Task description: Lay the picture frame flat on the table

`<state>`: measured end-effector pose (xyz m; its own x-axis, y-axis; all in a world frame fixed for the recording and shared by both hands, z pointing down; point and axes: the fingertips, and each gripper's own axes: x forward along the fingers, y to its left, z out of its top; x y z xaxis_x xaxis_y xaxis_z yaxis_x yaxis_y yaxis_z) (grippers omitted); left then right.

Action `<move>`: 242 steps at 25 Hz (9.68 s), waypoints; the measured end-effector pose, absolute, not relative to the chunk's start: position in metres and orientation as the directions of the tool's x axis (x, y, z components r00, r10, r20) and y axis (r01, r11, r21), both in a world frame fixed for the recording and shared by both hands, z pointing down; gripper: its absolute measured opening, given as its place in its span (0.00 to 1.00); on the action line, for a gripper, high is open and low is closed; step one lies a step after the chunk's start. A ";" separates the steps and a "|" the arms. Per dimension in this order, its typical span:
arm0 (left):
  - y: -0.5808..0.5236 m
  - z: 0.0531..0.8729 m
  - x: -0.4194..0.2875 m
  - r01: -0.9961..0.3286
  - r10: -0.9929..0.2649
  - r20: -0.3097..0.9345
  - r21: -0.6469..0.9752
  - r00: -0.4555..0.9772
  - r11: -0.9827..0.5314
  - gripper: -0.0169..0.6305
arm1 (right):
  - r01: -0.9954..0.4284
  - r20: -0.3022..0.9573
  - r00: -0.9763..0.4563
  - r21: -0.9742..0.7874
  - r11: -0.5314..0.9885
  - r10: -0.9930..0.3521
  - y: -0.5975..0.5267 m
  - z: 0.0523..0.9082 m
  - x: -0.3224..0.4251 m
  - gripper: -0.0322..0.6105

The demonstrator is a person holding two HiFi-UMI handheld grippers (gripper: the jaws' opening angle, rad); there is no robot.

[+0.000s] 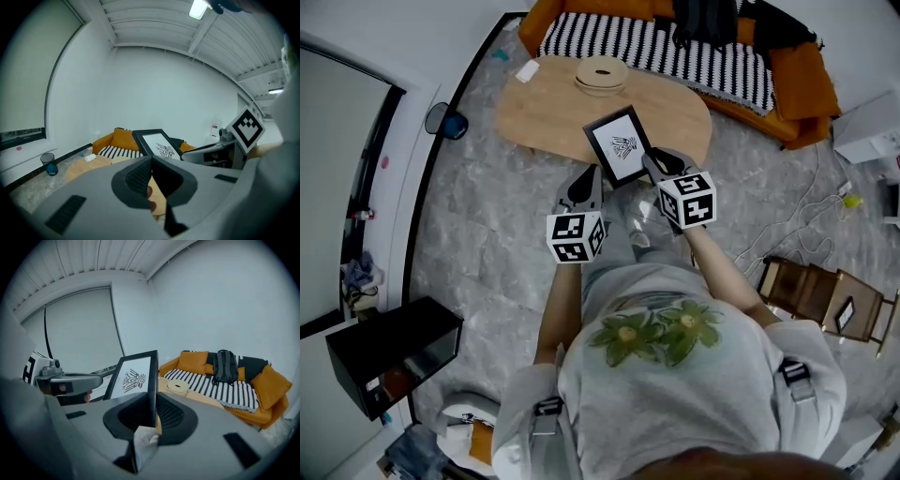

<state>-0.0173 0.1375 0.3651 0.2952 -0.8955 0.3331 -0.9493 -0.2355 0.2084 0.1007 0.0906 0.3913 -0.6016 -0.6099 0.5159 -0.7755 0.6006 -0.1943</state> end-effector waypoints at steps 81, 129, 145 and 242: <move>-0.053 0.476 -0.088 -0.930 -0.776 0.522 0.284 0.354 -0.233 0.05 | -0.796 0.681 -0.543 -0.230 0.560 -0.491 -0.090 0.521 0.031 0.16; -0.113 0.535 -0.104 -0.912 -0.736 0.552 0.339 0.393 -0.233 0.05 | -0.815 0.754 -0.504 -0.254 0.521 -0.420 -0.140 0.605 0.015 0.16; -0.111 0.557 -0.109 -0.928 -0.756 0.554 0.319 0.348 -0.194 0.05 | -0.794 0.764 -0.516 -0.257 0.550 -0.388 -0.146 0.639 0.015 0.16; -0.090 0.673 -0.140 -0.934 -0.722 0.612 0.331 0.323 -0.137 0.05 | -0.697 0.862 -0.465 -0.214 0.685 -0.204 -0.135 0.849 -0.009 0.23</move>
